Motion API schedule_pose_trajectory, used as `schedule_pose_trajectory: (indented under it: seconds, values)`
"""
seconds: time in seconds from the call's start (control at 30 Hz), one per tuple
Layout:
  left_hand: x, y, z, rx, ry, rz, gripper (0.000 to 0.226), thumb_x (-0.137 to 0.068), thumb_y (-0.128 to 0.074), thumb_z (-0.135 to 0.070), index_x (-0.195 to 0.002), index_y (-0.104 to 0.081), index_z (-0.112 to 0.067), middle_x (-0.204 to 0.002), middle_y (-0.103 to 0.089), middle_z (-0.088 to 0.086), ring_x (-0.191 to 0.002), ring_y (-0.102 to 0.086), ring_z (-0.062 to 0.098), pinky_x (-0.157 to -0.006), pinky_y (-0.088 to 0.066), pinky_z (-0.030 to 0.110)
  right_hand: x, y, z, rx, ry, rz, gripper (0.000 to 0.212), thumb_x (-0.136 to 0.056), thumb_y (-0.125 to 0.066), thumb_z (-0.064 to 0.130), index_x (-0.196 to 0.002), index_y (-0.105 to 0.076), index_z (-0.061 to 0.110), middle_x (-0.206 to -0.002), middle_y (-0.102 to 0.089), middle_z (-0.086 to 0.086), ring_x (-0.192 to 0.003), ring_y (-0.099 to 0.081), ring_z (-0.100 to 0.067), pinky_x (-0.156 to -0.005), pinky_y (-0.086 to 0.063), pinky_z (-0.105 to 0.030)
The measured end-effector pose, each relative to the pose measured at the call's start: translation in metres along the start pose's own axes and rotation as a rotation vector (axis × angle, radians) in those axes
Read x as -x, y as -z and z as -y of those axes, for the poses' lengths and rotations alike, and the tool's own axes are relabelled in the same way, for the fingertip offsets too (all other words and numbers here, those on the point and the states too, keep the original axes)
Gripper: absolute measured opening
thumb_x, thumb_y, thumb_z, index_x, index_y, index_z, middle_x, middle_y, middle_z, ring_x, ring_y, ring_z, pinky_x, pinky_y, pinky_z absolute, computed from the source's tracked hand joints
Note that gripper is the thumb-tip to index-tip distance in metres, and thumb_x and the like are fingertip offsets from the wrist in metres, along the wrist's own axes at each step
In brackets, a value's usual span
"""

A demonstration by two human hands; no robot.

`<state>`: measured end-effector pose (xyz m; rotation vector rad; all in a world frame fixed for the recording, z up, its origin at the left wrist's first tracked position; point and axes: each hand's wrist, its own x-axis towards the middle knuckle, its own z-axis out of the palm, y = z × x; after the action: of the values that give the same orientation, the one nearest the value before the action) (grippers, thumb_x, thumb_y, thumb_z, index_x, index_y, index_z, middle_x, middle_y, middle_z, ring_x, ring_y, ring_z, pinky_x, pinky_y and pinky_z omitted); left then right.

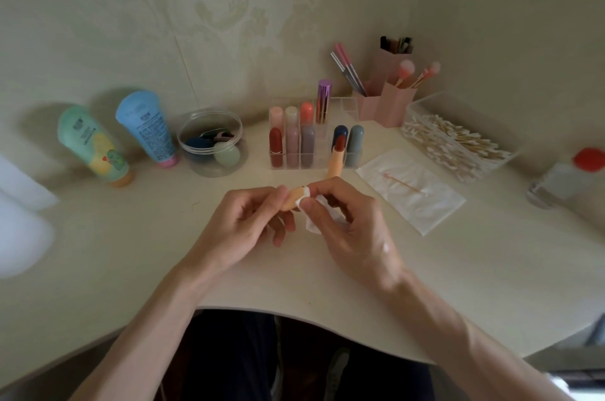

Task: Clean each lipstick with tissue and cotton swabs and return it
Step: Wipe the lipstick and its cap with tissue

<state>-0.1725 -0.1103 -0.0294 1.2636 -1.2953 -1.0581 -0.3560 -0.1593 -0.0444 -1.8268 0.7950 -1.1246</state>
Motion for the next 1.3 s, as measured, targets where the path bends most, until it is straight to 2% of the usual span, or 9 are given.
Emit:
schedule_pose_trajectory:
  seconds: [0.13, 0.3, 0.43, 0.5, 0.6, 0.8, 0.97, 1.13, 1.3]
  values:
    - [-0.0027, 0.0030, 0.0055, -0.012, -0.083, -0.040, 0.016, -0.094, -0.069, -0.018, -0.102, -0.078, -0.009, -0.080, -0.075, 0.005, -0.068, -0.066, 0.014, -0.069, -0.050, 0.015, -0.0024, -0.0006, 0.0008, 0.029, 0.009, 0.016, 0.007, -0.101, -0.069, 0.013, -0.105, -0.071, 0.007, -0.087, -0.072, 0.000, -0.081, -0.068, -0.015, -0.074, -0.052, -0.022]
    - [-0.0001, 0.0043, 0.0027, 0.055, -0.026, -0.004, 0.033, -0.102, -0.055, -0.052, -0.098, -0.080, -0.030, -0.082, -0.074, 0.006, -0.055, -0.058, 0.021, -0.054, -0.043, 0.022, -0.0016, 0.0018, 0.0042, 0.080, 0.050, -0.041, 0.006, -0.099, -0.071, 0.005, -0.102, -0.072, 0.001, -0.074, -0.061, 0.023, -0.069, -0.059, 0.003, -0.067, -0.041, -0.005]
    - [-0.0001, 0.0022, 0.0057, 0.022, -0.040, -0.030, 0.033, -0.103, -0.055, -0.033, -0.082, -0.077, -0.021, -0.074, -0.071, 0.008, -0.053, -0.054, 0.020, -0.056, -0.043, 0.024, -0.0003, -0.0004, 0.0026, 0.077, 0.049, -0.014, 0.008, -0.100, -0.070, 0.010, -0.106, -0.071, 0.004, -0.083, -0.067, 0.010, -0.075, -0.062, -0.005, -0.073, -0.044, -0.012]
    - [-0.0002, 0.0027, 0.0076, -0.012, -0.082, -0.069, 0.015, -0.097, -0.066, -0.023, -0.097, -0.079, -0.017, -0.077, -0.073, 0.005, -0.059, -0.060, 0.019, -0.064, -0.049, 0.020, -0.0014, -0.0018, 0.0018, 0.054, 0.037, -0.003, 0.008, -0.101, -0.069, 0.012, -0.105, -0.071, 0.006, -0.086, -0.071, 0.003, -0.077, -0.065, -0.010, -0.073, -0.048, -0.017]
    - [-0.0007, 0.0024, 0.0088, -0.019, -0.095, -0.107, 0.020, -0.091, -0.073, -0.020, -0.110, -0.077, -0.015, -0.084, -0.076, 0.003, -0.066, -0.063, 0.018, -0.069, -0.052, 0.021, -0.0022, -0.0024, 0.0034, 0.030, 0.029, -0.008, 0.003, -0.101, -0.068, 0.012, -0.102, -0.070, 0.009, -0.079, -0.068, 0.006, -0.072, -0.062, -0.005, -0.070, -0.044, -0.011]
    - [-0.0008, -0.0013, 0.0061, -0.030, -0.046, -0.065, 0.036, -0.105, -0.052, -0.033, -0.087, -0.076, -0.012, -0.072, -0.071, 0.001, -0.055, -0.054, 0.018, -0.056, -0.041, 0.024, -0.0003, -0.0029, 0.0027, 0.048, 0.049, -0.020, 0.008, -0.100, -0.070, 0.009, -0.104, -0.071, 0.003, -0.083, -0.064, 0.018, -0.076, -0.063, -0.001, -0.073, -0.042, -0.008]
    - [-0.0010, 0.0017, 0.0099, -0.063, -0.101, -0.116, 0.019, -0.092, -0.072, -0.022, -0.108, -0.077, -0.012, -0.075, -0.072, 0.001, -0.066, -0.064, 0.014, -0.070, -0.050, 0.017, -0.0014, -0.0047, 0.0024, 0.000, 0.018, -0.017, 0.005, -0.101, -0.068, 0.010, -0.104, -0.072, 0.008, -0.083, -0.072, -0.002, -0.077, -0.066, -0.014, -0.072, -0.047, -0.013]
    - [-0.0006, 0.0004, 0.0070, 0.018, -0.038, -0.054, 0.033, -0.105, -0.051, -0.035, -0.101, -0.079, -0.017, -0.085, -0.075, 0.008, -0.060, -0.061, 0.025, -0.061, -0.045, 0.030, -0.0003, -0.0035, 0.0033, -0.008, 0.018, -0.015, 0.008, -0.101, -0.069, 0.010, -0.106, -0.070, 0.004, -0.084, -0.067, 0.013, -0.077, -0.064, -0.006, -0.072, -0.048, -0.012]
    - [-0.0005, -0.0008, 0.0078, -0.058, -0.118, -0.102, 0.019, -0.098, -0.063, -0.022, -0.102, -0.077, -0.009, -0.075, -0.073, -0.001, -0.063, -0.063, 0.011, -0.068, -0.046, 0.012, -0.0011, -0.0047, 0.0003, -0.008, 0.008, -0.023, 0.008, -0.101, -0.069, 0.011, -0.106, -0.070, 0.005, -0.080, -0.068, 0.004, -0.073, -0.062, -0.009, -0.070, -0.050, -0.017]
